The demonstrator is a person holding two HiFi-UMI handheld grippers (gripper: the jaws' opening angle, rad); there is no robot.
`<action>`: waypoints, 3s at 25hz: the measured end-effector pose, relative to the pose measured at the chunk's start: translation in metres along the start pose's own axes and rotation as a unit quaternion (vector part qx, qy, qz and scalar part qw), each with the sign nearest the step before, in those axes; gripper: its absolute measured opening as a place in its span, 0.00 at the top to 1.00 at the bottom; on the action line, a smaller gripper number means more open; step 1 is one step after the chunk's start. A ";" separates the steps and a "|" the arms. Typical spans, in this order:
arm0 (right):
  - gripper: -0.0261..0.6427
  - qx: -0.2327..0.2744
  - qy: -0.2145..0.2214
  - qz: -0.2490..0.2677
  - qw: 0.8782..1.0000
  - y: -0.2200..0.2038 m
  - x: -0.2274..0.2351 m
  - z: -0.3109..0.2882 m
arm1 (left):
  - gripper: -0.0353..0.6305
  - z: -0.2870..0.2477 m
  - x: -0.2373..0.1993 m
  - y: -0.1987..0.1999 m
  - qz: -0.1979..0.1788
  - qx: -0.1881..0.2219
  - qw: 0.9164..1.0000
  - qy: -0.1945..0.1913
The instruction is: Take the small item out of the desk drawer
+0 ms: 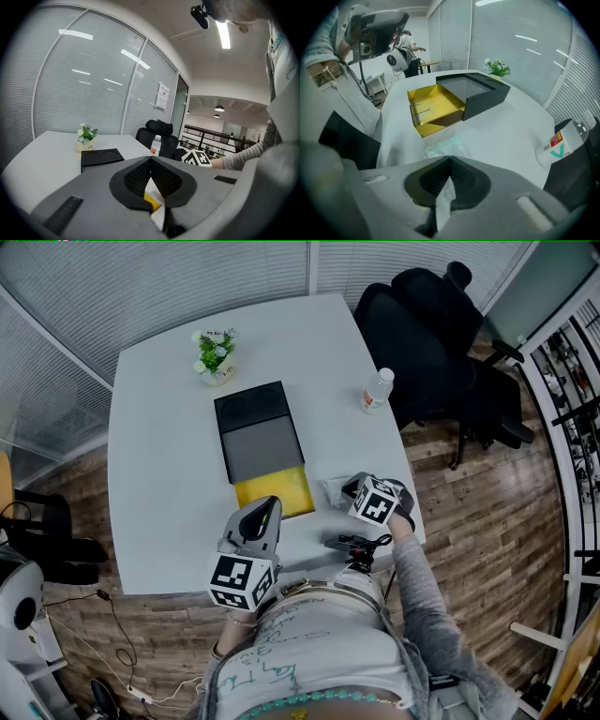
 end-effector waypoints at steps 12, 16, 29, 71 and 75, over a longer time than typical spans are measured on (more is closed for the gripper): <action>0.95 -0.020 0.004 -0.023 1.000 -0.015 -0.006 -0.025 | 0.95 -0.002 0.001 -0.003 0.003 -0.004 1.000 0.000; 0.95 -0.025 0.001 -0.035 0.999 -0.017 -0.006 -0.028 | 0.95 -0.003 0.000 -0.004 0.004 -0.005 1.000 0.000; 0.96 -0.034 -0.001 -0.048 0.998 -0.015 -0.005 -0.031 | 0.95 -0.004 0.002 -0.007 0.005 -0.009 1.000 -0.005; 0.96 -0.026 0.002 -0.062 0.998 -0.014 -0.002 -0.031 | 0.95 -0.005 0.005 -0.009 0.006 -0.012 1.000 -0.008; 0.96 -0.026 -0.002 -0.052 0.998 -0.015 -0.001 -0.029 | 0.95 -0.006 0.005 -0.008 0.005 -0.010 1.000 -0.008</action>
Point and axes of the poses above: the fingertips, and each gripper's own axes: z backward along the fingers, x to its right, y out of its top, the point moved 3 cm from there along z, backward along the fingers, and after that the axes turned 8 degrees about -y, right-handed, at the moved point
